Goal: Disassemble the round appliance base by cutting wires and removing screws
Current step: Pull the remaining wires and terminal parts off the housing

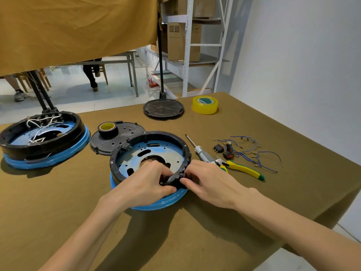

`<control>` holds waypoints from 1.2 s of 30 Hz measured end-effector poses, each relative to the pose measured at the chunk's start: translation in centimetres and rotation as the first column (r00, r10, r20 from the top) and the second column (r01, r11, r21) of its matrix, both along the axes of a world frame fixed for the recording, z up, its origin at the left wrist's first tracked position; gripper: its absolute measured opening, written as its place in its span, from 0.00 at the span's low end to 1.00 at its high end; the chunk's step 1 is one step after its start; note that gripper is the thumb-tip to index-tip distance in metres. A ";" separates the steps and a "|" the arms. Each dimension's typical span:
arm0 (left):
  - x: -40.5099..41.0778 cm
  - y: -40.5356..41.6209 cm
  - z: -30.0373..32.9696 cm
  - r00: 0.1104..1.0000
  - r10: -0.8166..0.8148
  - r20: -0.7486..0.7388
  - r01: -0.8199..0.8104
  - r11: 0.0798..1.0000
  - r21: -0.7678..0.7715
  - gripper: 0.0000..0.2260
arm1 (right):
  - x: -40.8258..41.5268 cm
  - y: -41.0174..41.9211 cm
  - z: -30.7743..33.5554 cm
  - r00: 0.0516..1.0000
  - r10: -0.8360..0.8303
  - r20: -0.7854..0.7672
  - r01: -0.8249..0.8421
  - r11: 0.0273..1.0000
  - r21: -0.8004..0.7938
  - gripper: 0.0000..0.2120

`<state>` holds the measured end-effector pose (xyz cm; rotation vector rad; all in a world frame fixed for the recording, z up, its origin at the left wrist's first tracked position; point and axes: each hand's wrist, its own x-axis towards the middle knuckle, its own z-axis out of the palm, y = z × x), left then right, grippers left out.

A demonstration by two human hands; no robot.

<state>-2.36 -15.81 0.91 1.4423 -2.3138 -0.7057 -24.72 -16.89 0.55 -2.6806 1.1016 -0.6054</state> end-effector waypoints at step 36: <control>-1.4 1.6 -2.6 0.964 0.234 0.127 -0.144 0.860 -0.490 0.23 | -4.2 -3.9 -0.5 0.910 -0.312 0.274 0.305 0.950 0.068 0.11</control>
